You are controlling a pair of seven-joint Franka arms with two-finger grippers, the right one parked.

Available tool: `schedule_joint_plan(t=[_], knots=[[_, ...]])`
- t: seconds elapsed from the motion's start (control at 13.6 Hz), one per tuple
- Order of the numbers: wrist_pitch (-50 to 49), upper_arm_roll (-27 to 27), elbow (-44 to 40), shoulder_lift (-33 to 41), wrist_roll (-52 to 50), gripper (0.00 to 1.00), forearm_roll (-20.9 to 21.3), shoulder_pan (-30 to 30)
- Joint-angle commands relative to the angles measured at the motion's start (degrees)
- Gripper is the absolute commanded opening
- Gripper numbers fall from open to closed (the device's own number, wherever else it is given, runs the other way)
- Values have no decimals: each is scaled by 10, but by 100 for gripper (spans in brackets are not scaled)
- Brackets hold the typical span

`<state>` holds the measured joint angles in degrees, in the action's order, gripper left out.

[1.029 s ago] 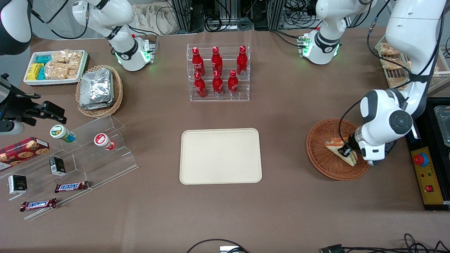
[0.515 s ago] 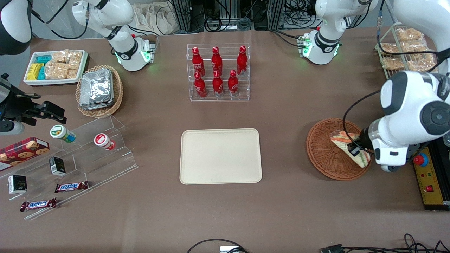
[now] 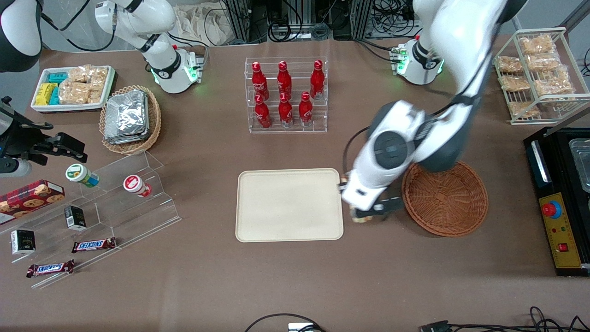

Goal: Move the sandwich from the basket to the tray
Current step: 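Carry the sandwich with the left gripper over the beige tray, then lower the sandwich onto the tray and open the left gripper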

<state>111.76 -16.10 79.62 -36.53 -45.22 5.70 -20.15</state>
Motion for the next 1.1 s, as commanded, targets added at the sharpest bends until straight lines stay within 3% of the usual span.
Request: schedule_joint_plan(t=[0.0,0.22,0.29,0.37,0.44,0.74,1.03], knots=[[34,5,-63,-84,21,0,8,-23],[43,5,-63,-116,40,0,9,-39],[43,5,-63,-122,39,5,9,-41],[42,5,-61,-122,38,33,8,-41],[42,5,-59,-121,37,99,8,-41],[28,7,-61,-93,29,100,11,-37],[-115,8,-53,-12,16,100,9,6]])
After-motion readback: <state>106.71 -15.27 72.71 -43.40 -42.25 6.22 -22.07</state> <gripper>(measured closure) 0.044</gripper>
